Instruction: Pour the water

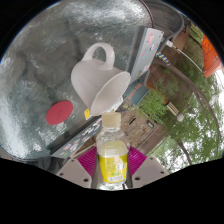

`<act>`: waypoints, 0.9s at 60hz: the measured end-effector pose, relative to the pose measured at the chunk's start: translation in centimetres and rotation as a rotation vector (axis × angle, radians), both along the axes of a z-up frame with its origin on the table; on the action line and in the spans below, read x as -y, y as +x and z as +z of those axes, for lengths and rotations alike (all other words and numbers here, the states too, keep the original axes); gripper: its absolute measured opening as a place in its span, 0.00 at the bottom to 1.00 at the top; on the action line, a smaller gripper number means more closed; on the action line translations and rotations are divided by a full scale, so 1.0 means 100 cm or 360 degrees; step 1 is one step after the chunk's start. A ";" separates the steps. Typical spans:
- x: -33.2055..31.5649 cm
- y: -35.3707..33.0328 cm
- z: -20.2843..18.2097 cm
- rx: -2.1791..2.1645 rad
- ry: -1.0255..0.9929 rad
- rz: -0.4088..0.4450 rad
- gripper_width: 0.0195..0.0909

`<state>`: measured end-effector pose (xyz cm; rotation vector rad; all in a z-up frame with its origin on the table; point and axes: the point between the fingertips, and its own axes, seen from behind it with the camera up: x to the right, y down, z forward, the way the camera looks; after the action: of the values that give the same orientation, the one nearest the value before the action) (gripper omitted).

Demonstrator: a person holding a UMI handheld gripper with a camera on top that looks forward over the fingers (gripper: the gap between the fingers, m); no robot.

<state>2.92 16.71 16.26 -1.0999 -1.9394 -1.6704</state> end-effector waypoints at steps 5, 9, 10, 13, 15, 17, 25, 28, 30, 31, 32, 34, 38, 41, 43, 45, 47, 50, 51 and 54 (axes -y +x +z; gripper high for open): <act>-0.001 -0.003 -0.001 -0.0072 -0.0027 0.0006 0.29; 0.001 -0.005 -0.001 -0.0358 0.0084 -0.0063 0.30; -0.001 -0.006 0.001 -0.0467 0.0109 -0.0091 0.29; -0.006 -0.007 0.009 -0.0881 0.0183 -0.0194 0.30; -0.006 -0.003 0.027 -0.1162 0.0186 -0.0275 0.30; -0.004 -0.007 0.032 -0.1532 0.0239 -0.0365 0.30; -0.005 -0.007 0.061 -0.2656 0.0419 -0.0426 0.30; -0.010 -0.003 0.058 -0.2891 0.0383 -0.0456 0.29; -0.003 -0.001 0.040 -0.3044 0.0362 -0.0446 0.30; -0.006 0.000 0.037 -0.3098 0.0322 -0.0468 0.30; -0.002 -0.001 0.025 -0.3183 0.0337 -0.0454 0.30; -0.003 0.002 0.014 -0.3273 0.0287 -0.0472 0.30; -0.006 0.006 -0.020 -0.3413 0.0228 -0.0491 0.29; -0.008 0.006 -0.037 -0.3488 0.0155 -0.0511 0.29; -0.012 0.004 -0.051 -0.3531 0.0118 -0.0521 0.30; -0.009 0.005 -0.060 -0.3551 0.0070 -0.0523 0.29; -0.010 0.003 -0.077 -0.3544 0.0013 -0.0535 0.29; -0.007 0.006 -0.084 -0.3549 -0.0007 -0.0500 0.30; -0.006 0.009 -0.077 -0.3577 0.0003 -0.0448 0.29; -0.007 0.006 -0.087 -0.3603 -0.0003 -0.0423 0.29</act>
<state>3.48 17.43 7.54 -1.7582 -0.1969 0.1965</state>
